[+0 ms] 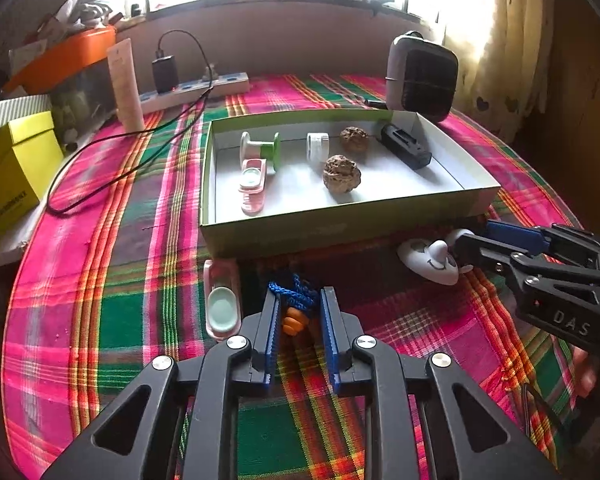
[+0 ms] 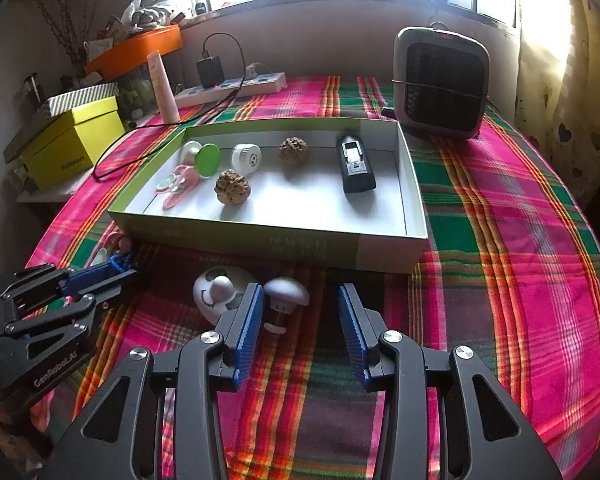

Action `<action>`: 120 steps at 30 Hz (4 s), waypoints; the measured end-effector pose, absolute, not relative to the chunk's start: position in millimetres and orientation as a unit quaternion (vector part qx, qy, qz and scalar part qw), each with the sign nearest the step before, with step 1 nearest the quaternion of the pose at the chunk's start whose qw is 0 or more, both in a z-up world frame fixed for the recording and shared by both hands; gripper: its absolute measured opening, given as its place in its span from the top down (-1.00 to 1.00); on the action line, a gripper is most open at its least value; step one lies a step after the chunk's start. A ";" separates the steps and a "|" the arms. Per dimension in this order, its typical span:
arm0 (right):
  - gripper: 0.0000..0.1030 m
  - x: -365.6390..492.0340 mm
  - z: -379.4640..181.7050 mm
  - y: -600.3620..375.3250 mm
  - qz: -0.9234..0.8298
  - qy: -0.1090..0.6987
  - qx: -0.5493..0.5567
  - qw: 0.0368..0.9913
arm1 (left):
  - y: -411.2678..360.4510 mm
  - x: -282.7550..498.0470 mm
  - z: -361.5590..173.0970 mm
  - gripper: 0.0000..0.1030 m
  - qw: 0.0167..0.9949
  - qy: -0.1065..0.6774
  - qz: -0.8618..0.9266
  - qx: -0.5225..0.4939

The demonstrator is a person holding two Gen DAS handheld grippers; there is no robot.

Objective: Organize objects
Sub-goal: 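Grasp the blue-and-orange rope toy with the left gripper while the right gripper grasps the white mushroom item, then carry the rope toy and white mushroom item over the tray with both grippers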

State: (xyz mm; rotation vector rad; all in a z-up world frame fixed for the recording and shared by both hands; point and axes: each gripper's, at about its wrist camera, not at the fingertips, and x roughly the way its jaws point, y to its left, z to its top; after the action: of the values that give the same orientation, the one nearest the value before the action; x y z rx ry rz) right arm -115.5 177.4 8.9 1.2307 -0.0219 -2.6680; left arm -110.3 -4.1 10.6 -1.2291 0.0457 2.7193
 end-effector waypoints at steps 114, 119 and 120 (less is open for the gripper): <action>0.54 -142.9 51.9 159.2 -0.922 0.021 0.365 0.126 | -0.8 -137.0 55.4 0.69 0.113 0.005 0.929 -0.351; 0.54 -155.0 48.8 160.5 -0.920 0.019 0.371 0.128 | -3.8 -151.1 52.1 0.69 0.105 -0.001 0.928 -0.356; 0.54 -157.3 48.3 161.3 -0.919 0.019 0.372 0.128 | -3.6 -153.0 51.5 0.69 0.104 0.000 0.928 -0.357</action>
State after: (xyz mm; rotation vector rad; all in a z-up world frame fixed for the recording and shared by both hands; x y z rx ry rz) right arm -157.3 161.3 48.3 1.0815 0.0545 -2.6747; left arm -153.0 -3.6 51.5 -1.0536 -0.0008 2.7385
